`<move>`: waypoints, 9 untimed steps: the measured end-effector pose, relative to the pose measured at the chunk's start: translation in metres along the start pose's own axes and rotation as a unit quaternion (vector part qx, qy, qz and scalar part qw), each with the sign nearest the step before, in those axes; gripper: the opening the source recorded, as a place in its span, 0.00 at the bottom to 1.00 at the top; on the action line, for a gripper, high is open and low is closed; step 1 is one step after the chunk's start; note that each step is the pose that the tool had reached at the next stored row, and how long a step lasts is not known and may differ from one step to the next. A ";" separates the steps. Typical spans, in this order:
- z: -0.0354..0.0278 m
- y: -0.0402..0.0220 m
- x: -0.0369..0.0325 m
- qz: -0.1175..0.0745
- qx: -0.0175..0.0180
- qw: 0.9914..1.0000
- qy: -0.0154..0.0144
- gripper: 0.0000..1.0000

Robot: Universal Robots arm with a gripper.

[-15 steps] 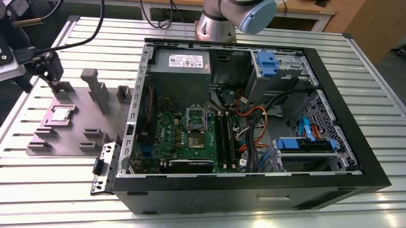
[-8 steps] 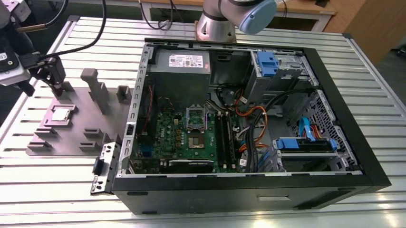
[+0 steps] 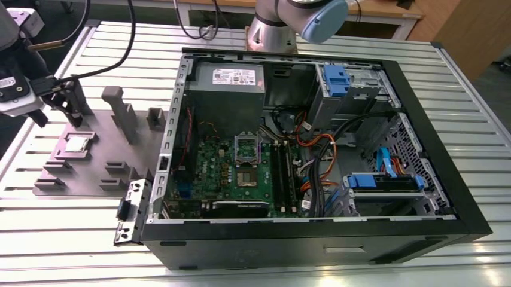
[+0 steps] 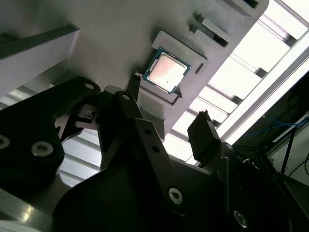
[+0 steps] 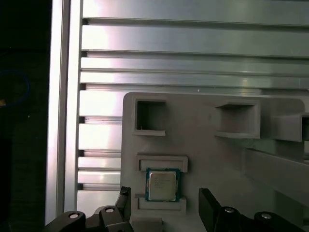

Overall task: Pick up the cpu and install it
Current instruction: 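Pick up the cpu and move it towards the insertion slot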

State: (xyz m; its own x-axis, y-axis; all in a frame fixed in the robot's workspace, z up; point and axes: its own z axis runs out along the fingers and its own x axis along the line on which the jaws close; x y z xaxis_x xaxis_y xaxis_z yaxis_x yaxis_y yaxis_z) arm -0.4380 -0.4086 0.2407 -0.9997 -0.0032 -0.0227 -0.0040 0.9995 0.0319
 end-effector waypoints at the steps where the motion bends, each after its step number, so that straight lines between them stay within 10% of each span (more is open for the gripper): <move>1: 0.0005 0.0000 0.0000 0.000 0.000 1.000 0.000 0.66; 9: 0.0010 0.0000 0.0000 0.000 0.000 1.000 0.000 0.66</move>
State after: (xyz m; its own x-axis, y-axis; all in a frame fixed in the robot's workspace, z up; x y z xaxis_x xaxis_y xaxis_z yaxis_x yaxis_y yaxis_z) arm -0.4380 -0.4086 0.2397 -0.9997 -0.0032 -0.0227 -0.0039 0.9995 0.0319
